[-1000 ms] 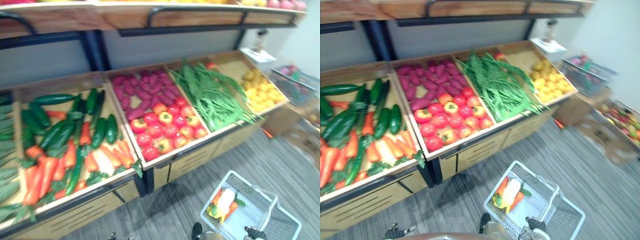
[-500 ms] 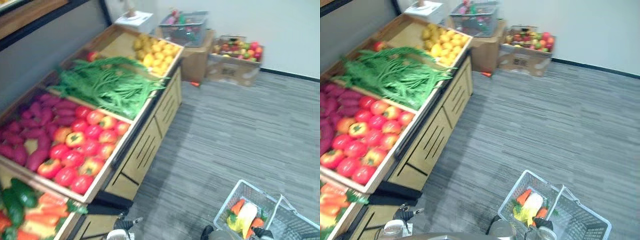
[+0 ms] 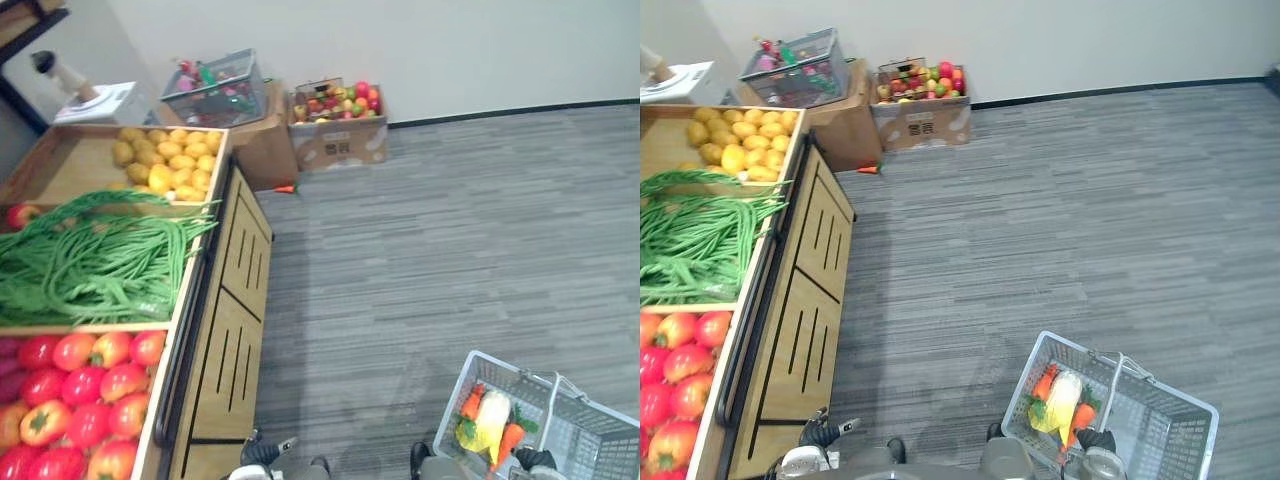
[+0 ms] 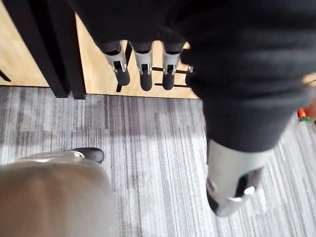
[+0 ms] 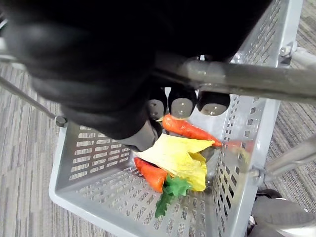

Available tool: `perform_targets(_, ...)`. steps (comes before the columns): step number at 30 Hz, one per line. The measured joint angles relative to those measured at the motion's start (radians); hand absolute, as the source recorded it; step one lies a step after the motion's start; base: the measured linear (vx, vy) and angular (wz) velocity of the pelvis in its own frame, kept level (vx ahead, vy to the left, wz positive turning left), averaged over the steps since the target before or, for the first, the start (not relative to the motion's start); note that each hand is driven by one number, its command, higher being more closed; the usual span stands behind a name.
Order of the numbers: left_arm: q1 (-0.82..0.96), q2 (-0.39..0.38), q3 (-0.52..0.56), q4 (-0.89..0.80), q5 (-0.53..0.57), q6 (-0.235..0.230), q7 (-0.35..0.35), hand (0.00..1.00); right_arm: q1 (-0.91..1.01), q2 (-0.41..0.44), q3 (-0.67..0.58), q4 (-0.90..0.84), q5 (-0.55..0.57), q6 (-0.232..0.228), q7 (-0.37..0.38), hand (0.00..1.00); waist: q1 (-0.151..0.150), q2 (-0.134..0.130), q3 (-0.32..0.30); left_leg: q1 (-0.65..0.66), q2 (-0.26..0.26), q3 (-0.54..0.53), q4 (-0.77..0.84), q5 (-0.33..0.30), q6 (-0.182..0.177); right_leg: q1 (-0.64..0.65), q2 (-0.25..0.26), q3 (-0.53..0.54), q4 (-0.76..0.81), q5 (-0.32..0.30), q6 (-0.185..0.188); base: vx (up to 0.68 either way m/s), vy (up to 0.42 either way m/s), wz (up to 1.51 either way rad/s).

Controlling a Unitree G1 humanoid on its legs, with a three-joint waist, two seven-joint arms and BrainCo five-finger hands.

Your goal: Pick vegetable in the basket

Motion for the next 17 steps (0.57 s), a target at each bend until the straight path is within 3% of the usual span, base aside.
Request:
perform_targets(3,0.002,0.031,-0.002,0.012,-0.001,-0.002,-0.003,0.00,0.015,0.032,0.002,-0.011,0.001,-0.005,0.000,1.00,-0.002,-0.055,-0.019,0.016,-0.065,0.034,-0.041,0.006,0.029,0.001,-0.063,0.022,-0.038,0.017,0.029,0.07,0.273,-0.25)
perform_targets(6,0.004,0.047,-0.012,0.036,-0.001,-0.002,-0.008,0.00,0.020,0.047,0.002,-0.016,-0.001,-0.012,0.001,1.00,0.002,-0.077,-0.030,0.046,-0.106,0.079,-0.064,0.003,0.056,0.004,-0.099,0.054,-0.052,0.026,0.043,0.05,0.198,-0.30)
perform_targets(10,0.028,0.051,-0.025,0.040,-0.003,-0.002,-0.029,0.00,0.021,0.048,0.006,-0.016,-0.012,-0.013,0.004,1.00,0.003,-0.077,-0.034,0.086,-0.121,0.107,-0.079,-0.008,0.074,0.020,-0.111,0.063,-0.055,0.029,0.048,0.04,0.084,-0.25)
perform_targets(17,0.032,0.069,-0.029,0.079,-0.044,-0.001,-0.040,0.00,0.033,0.054,0.006,0.002,-0.012,-0.013,0.024,1.00,0.000,-0.078,-0.057,0.088,-0.107,0.090,-0.089,-0.008,0.074,0.050,-0.099,0.022,-0.102,0.038,0.062,0.02,-0.026,0.06)
